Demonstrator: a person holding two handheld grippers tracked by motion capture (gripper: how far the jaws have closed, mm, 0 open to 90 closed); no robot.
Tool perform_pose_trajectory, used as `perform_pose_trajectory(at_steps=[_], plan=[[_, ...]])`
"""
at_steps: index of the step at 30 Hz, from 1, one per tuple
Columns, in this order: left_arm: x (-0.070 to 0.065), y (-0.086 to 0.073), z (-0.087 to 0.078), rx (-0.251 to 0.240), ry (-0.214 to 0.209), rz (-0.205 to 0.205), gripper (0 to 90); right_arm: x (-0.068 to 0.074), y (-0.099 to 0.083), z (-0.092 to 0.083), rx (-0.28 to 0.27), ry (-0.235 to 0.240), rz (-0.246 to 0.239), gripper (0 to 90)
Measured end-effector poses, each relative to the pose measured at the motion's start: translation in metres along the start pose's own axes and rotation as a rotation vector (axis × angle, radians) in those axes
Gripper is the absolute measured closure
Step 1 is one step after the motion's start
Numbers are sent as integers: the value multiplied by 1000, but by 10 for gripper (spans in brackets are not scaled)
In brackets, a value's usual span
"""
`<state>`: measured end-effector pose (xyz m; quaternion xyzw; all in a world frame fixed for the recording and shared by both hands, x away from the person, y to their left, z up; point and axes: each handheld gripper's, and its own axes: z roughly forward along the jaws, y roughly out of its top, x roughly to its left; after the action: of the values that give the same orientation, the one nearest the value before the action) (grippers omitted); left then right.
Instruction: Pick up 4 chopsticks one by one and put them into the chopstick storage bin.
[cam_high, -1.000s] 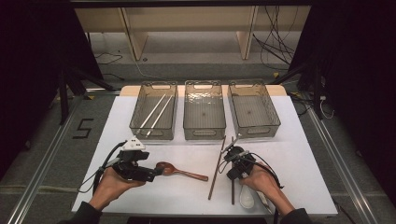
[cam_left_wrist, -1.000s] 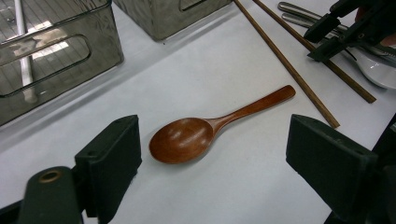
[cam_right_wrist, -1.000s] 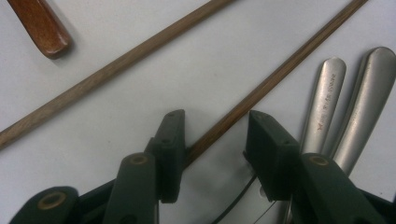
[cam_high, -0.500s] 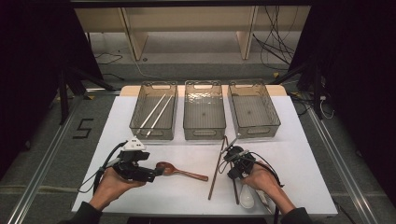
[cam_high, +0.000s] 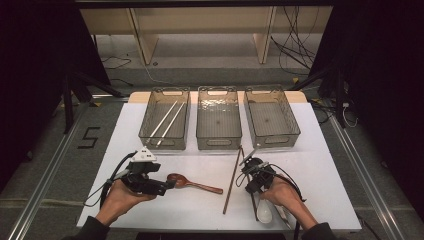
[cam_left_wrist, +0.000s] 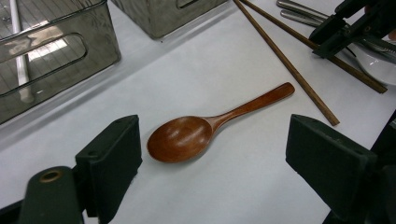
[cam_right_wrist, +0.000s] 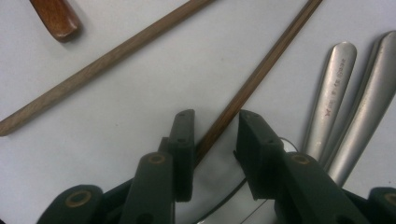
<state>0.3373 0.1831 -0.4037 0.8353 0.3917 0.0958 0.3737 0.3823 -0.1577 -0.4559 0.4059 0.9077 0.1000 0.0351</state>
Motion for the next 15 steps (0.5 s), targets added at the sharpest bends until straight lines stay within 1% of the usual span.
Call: perform_pose_trajectory(at_steps=[6,15], plan=[[0,0,1,-1,-3,0,175,3,-5,-1,9,0,-19,685],[-1,0,1,2,-4,3,175,6,-10,-3,34,16,-38,693]])
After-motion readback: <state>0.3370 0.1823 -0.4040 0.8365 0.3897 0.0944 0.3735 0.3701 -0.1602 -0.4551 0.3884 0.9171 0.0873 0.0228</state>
